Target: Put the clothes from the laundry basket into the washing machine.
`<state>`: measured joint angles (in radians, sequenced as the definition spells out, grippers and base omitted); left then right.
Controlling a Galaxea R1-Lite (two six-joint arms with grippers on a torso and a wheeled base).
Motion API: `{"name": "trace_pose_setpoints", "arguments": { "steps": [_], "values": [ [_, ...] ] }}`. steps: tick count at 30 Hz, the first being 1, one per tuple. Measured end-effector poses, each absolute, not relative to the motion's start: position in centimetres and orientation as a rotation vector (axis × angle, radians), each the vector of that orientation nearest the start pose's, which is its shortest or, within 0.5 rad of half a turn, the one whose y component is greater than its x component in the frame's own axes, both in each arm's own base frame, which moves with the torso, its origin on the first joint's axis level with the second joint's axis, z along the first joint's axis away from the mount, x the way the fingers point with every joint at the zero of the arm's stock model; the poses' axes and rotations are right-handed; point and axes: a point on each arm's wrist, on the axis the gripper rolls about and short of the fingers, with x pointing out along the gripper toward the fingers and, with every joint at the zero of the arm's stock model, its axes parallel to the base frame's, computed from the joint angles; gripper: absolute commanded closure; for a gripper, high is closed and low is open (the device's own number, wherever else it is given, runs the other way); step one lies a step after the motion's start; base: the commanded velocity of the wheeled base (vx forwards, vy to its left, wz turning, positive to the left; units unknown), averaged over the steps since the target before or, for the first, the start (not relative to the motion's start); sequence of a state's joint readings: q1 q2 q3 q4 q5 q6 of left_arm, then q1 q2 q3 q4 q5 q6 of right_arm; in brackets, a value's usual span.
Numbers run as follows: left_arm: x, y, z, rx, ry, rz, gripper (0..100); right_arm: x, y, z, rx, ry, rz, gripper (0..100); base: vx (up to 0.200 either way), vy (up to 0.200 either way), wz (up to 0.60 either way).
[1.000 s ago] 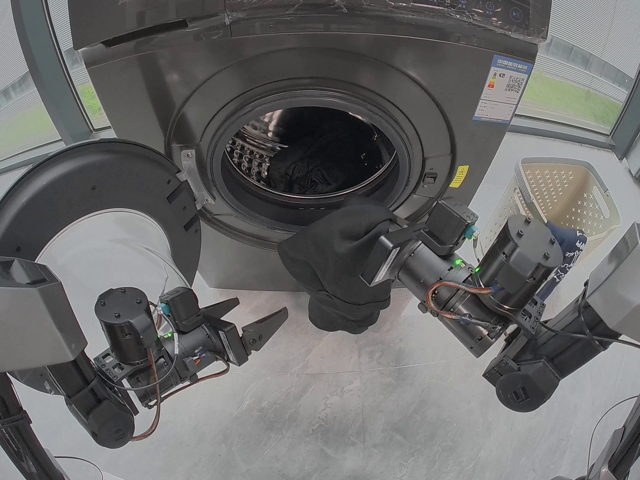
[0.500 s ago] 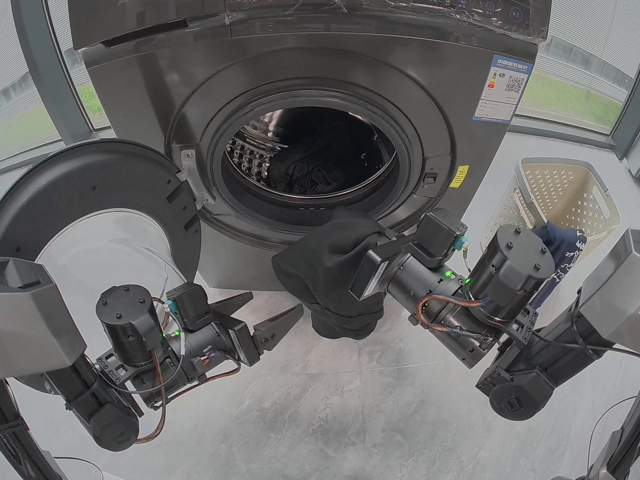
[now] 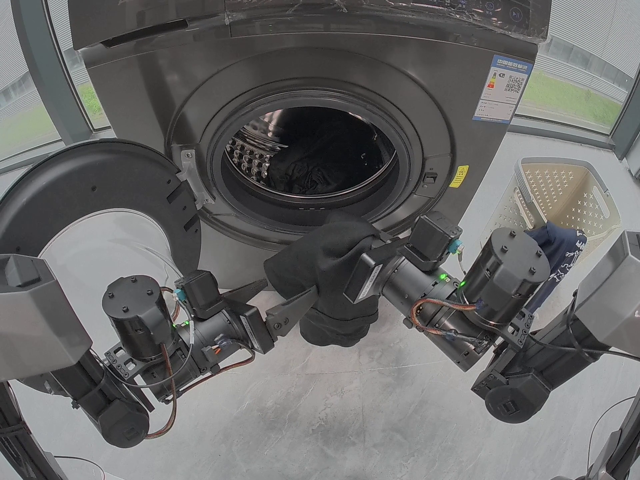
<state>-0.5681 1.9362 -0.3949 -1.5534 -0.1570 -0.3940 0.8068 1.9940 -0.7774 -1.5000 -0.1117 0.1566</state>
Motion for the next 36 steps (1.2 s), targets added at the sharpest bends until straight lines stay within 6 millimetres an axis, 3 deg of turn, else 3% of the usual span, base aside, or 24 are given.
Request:
{"name": "trace_pose_setpoints", "arguments": {
  "steps": [8,19,36],
  "values": [
    [24.3,-15.2,8.5,-0.298,0.207,-0.677,0,24.4,24.8,17.5,0.290,-0.234,0.707,100,0.000,0.000,0.00],
    [25.3,-15.4,6.7,-0.234,0.236,-0.661,0,23.5,24.2,18.5,0.301,-0.251,0.711,100,0.000,0.000,0.00],
    [27.6,-17.0,7.0,-0.257,0.174,-0.712,0,23.1,24.5,18.5,0.304,-0.246,0.725,100,0.000,0.000,0.00]
  ]
}}
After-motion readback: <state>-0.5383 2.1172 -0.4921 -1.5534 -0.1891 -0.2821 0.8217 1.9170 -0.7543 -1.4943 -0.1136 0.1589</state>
